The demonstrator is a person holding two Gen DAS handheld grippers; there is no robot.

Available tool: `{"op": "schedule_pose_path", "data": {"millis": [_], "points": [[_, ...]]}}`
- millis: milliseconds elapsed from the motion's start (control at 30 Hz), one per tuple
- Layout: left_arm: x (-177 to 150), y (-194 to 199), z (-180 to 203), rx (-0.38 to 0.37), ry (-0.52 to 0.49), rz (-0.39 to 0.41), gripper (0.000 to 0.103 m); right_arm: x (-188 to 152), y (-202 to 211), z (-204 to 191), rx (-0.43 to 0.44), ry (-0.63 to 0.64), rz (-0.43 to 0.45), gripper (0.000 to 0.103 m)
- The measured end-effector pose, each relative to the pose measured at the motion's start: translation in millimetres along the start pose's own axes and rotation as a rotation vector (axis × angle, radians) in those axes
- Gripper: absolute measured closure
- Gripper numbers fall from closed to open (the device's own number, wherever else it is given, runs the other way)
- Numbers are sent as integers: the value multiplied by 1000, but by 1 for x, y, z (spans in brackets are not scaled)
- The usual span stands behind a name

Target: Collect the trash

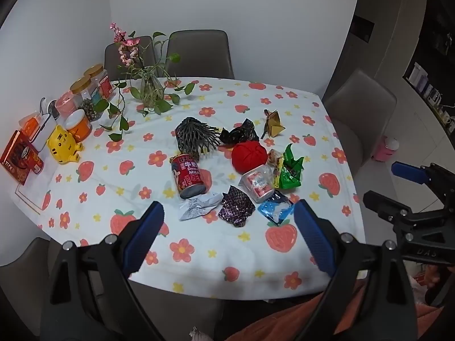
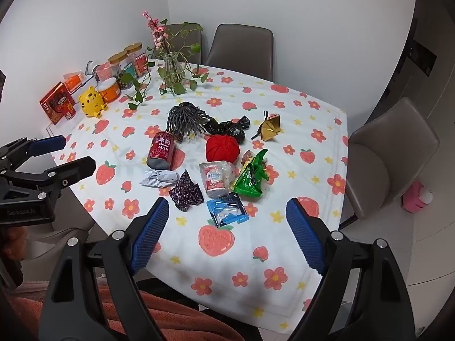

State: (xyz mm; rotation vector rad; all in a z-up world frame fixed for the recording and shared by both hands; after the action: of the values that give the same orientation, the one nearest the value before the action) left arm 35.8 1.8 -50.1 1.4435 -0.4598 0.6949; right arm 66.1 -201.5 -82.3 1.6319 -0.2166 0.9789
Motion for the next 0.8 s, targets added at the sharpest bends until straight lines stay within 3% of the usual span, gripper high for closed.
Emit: {"op": "schedule_pose_path", "data": {"millis": [33, 800], "points": [[1, 2, 1, 24, -28, 26, 11, 0, 0, 0, 1, -3, -1, 21], [1, 1, 2, 23, -31, 22, 11, 1, 2, -2, -3, 2, -3, 21]]}}
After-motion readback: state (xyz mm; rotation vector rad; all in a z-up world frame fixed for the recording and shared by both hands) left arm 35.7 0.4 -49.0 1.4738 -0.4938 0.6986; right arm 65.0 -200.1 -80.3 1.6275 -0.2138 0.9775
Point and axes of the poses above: each gripper's, at about its wrist camera, not at the fingertips, and y roughly against the way its jaws point, z to its right, x to its top, the point moved 6 cm from there along -y, roughly the way its jaws point, and after that the axes turned 7 degrees about z, right-handed, at the moved point
